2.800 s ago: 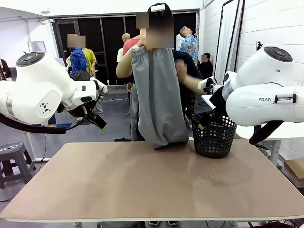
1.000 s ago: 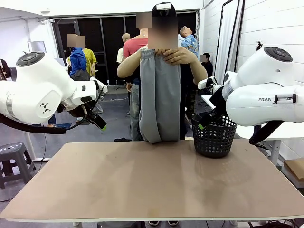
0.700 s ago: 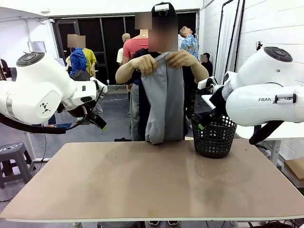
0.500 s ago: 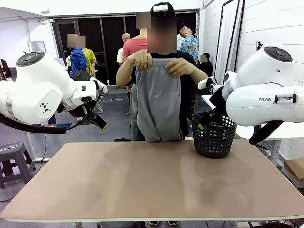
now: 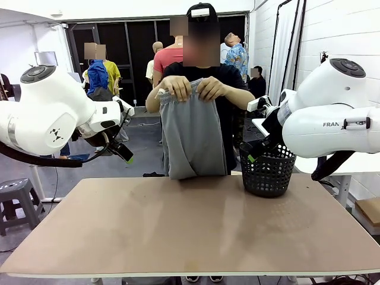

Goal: Fold the training pants.
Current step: Grab both ends of the Training pants handed by a person.

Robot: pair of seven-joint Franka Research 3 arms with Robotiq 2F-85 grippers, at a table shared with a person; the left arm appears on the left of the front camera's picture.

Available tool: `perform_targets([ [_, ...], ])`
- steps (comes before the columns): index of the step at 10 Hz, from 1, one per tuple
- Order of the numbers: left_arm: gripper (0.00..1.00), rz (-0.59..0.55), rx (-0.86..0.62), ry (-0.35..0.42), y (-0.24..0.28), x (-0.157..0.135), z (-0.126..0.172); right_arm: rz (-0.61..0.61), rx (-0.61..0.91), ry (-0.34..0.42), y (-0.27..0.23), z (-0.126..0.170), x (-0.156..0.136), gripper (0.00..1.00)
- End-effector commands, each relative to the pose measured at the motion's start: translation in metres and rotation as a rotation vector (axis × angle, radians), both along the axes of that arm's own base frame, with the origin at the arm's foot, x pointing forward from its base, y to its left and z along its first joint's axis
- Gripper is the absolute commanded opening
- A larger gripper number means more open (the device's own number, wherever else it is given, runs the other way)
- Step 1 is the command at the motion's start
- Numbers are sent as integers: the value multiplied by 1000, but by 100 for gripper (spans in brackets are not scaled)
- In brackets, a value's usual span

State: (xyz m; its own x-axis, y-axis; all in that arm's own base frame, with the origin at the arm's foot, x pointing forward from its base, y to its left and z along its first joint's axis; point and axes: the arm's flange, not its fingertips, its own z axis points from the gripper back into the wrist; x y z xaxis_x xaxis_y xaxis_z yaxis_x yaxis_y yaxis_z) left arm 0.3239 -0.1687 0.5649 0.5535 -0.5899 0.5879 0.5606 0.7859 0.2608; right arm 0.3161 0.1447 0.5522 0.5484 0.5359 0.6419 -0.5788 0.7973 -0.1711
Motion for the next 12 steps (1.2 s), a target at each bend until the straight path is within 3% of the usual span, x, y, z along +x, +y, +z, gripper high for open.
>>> perform_targets([
  [1,100,-1,4,5,-1,0,0,2,-5,8,-1,0,-2,100],
  [12,100,-1,4,5,-1,0,0,2,-5,8,-1,0,-2,100],
])
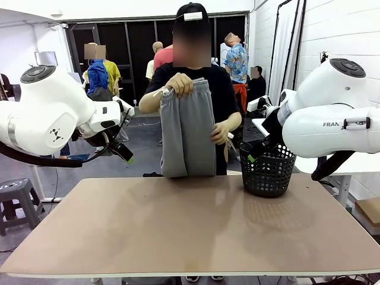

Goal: Fold the training pants.
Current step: Grab both ends of the Training pants handed by a person.

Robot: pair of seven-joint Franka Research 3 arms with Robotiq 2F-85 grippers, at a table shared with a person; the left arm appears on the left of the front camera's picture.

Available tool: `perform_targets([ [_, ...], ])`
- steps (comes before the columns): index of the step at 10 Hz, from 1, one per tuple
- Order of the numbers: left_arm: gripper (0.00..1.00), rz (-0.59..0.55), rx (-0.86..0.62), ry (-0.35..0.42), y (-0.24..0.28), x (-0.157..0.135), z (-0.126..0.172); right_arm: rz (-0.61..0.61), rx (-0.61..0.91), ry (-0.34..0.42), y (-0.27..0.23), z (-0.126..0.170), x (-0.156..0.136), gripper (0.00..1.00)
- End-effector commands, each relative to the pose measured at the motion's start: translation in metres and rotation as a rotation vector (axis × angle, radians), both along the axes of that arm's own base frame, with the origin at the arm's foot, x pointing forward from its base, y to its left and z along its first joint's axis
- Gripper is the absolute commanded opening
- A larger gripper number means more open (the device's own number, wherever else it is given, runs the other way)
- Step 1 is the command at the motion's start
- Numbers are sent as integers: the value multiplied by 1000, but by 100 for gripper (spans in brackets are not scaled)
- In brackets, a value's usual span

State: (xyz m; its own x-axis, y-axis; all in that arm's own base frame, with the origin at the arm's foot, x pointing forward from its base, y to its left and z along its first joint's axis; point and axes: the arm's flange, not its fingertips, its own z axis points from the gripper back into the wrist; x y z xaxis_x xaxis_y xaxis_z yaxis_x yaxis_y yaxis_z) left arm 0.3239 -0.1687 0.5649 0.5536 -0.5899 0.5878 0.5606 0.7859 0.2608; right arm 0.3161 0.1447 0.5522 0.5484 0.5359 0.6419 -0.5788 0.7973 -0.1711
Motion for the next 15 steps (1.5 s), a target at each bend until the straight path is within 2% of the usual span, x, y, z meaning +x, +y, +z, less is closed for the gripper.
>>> perform_targets([
  [1,100,-1,4,5,-1,0,0,2,-5,8,-1,0,-2,100],
  [15,100,-1,4,5,-1,0,0,2,-5,8,-1,0,-2,100],
])
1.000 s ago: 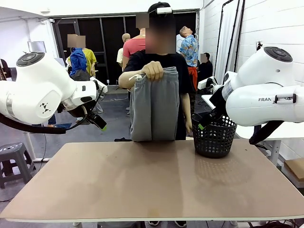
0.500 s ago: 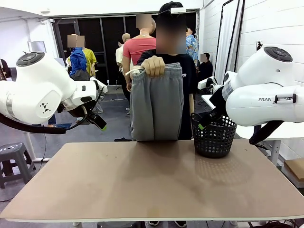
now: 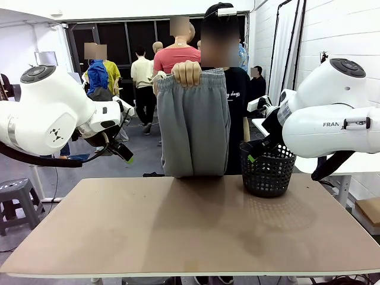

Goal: Fold the training pants.
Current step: Grab both ends of the Training pants handed by a person.

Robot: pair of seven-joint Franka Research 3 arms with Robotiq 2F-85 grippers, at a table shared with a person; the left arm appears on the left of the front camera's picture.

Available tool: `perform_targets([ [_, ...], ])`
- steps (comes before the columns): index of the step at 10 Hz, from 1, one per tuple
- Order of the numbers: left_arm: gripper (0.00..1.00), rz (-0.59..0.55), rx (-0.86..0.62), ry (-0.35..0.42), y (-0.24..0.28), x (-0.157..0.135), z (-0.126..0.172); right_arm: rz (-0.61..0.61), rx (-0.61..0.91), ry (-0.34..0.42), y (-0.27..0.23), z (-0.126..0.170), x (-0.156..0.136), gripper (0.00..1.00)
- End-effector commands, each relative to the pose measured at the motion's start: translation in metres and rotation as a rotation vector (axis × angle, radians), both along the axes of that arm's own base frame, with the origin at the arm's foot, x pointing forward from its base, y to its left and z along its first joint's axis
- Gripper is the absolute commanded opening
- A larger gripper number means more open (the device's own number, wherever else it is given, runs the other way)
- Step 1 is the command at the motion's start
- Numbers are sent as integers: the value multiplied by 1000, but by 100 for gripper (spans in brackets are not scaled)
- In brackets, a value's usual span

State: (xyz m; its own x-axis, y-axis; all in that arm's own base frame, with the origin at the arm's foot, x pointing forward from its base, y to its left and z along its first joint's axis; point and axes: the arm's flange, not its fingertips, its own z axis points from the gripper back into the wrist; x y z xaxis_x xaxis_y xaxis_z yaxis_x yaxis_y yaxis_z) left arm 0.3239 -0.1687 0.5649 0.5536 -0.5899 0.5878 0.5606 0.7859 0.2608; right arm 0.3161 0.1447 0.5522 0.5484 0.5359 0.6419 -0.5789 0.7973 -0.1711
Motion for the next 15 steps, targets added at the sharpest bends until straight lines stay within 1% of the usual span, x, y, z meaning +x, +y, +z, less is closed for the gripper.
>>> perform_targets([
  [1,100,-1,4,5,-1,0,0,2,-5,8,-1,0,-2,100],
  [13,100,0,0,0,0,0,0,0,0,0,0,0,0,100],
  [15,100,-103,117,-39,2,0,4,106,-57,-49,-6,1,4,100],
])
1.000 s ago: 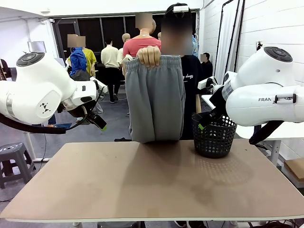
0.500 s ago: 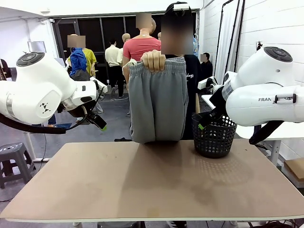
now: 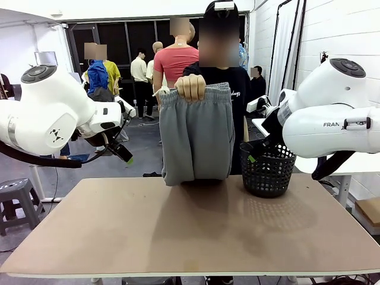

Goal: Fold the training pants.
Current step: Grab both ends of the Training pants handed by a person.

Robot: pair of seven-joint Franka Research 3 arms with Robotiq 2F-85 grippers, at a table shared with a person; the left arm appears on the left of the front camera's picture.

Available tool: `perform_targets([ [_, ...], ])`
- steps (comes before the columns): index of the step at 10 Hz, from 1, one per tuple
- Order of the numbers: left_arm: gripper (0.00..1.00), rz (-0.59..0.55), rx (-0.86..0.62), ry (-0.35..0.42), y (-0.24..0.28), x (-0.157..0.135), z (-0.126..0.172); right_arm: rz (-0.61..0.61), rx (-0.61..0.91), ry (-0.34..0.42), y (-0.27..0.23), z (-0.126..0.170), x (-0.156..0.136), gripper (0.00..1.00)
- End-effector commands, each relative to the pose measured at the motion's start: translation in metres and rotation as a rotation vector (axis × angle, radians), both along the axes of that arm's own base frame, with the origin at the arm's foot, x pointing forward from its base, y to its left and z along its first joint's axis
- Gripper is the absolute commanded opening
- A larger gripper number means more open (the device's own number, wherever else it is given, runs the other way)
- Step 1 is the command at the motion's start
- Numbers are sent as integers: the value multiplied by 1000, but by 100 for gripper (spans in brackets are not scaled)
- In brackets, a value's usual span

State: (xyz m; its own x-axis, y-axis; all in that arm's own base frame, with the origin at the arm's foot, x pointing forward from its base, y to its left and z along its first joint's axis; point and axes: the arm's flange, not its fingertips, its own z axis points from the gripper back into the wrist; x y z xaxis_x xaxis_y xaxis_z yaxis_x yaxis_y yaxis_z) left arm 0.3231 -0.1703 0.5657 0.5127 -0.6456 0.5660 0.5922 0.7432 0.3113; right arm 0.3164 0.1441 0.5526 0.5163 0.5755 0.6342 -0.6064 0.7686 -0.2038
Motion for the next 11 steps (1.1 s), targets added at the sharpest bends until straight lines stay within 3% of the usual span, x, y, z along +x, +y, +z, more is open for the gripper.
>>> perform_targets([
  [1,100,-133,117,-46,7,3,5,148,-59,-75,-9,2,6,100],
  [4,100,-319,241,-65,8,23,3,288,-140,-181,-16,2,18,100],
  [8,100,-521,277,-6,7,50,-16,423,-184,-169,-19,-19,34,100],
  [9,100,-529,268,10,8,54,-16,391,-210,-166,-20,-22,35,100],
  [10,100,-446,281,-10,2,42,-19,258,-189,-143,-20,-15,30,100],
  [11,100,-446,281,-10,2,42,-19,391,-188,-150,-18,-17,31,100],
])
